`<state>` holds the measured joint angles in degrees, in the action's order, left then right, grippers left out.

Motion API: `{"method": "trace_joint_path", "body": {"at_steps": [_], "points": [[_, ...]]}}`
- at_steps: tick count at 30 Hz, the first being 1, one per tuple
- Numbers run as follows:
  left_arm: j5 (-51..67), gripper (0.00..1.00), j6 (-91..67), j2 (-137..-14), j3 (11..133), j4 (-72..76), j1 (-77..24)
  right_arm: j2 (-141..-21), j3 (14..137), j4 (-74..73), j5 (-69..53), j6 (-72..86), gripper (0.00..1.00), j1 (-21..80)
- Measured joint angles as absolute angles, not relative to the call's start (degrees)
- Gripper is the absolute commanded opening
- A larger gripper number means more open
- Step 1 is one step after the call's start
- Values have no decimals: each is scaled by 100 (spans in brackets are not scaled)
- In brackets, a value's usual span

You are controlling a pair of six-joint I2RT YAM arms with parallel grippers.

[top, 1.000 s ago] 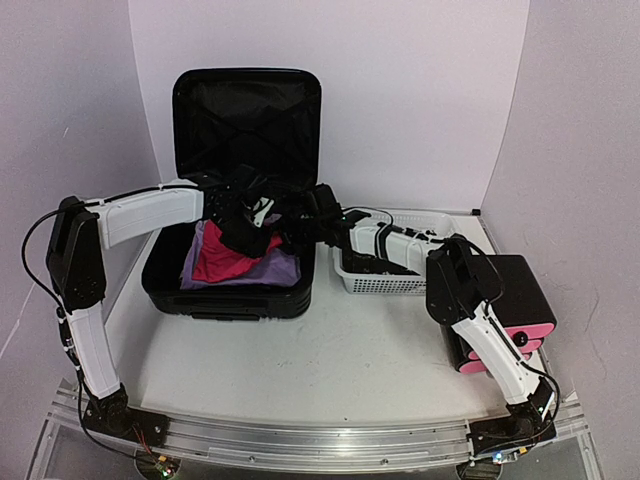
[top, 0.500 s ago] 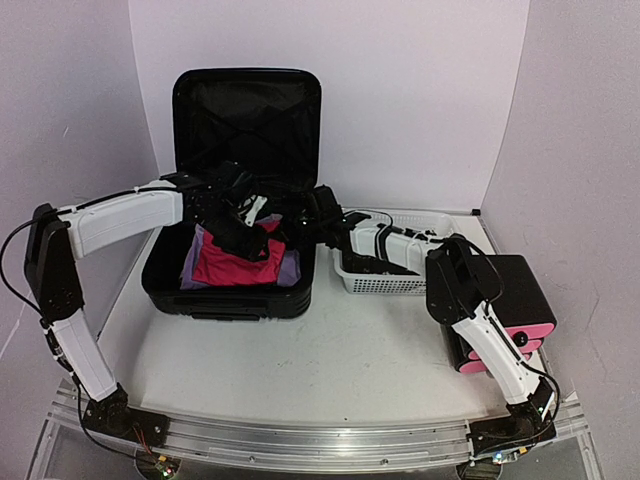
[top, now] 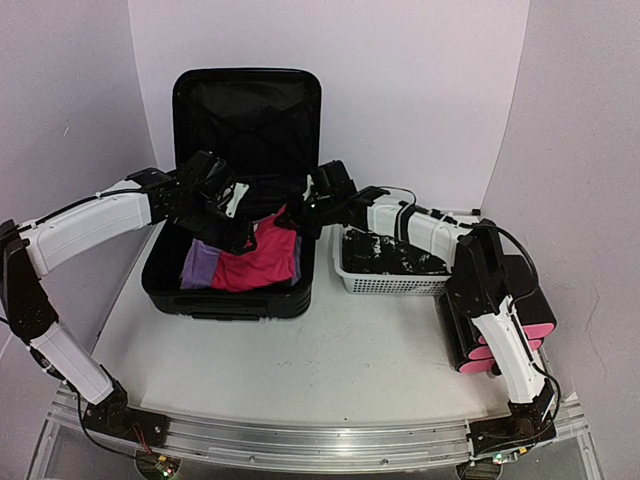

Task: Open, take out, and arrange the luggage

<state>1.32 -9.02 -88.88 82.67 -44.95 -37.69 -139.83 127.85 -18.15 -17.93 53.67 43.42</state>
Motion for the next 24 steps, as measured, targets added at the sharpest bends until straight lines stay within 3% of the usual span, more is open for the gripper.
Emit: {"method": "trace_joint_path", "body": {"at_steps": [10,24], "points": [[132,48,-902,-8866,8130,-4491,-3765,-12925,11933,-2639,-1798,5127,0,4038],[248,46,-1028,-8849,8108,-4499,-3743,-12427,11233,-3341,-2635,3415,0,2327]]}}
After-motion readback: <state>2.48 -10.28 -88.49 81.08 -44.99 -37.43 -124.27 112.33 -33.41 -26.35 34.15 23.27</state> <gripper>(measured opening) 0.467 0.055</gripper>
